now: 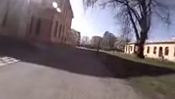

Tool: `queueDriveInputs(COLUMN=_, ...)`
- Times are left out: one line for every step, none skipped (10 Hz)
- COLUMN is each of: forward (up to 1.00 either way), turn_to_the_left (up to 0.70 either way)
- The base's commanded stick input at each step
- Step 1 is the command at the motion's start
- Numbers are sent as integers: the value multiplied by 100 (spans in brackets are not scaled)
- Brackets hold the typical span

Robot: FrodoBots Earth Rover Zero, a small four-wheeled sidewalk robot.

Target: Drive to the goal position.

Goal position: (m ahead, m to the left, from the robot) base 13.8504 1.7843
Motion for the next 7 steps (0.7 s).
queueDriveInputs(forward=85, turn_to_the_left=0)
queueDriveInputs(forward=85, turn_to_the_left=0)
queueDriveInputs(forward=85, turn_to_the_left=0)
queueDriveInputs(forward=85, turn_to_the_left=0)
queueDriveInputs(forward=85, turn_to_the_left=0)
queueDriveInputs(forward=85, turn_to_the_left=0)
queueDriveInputs(forward=85, turn_to_the_left=0)
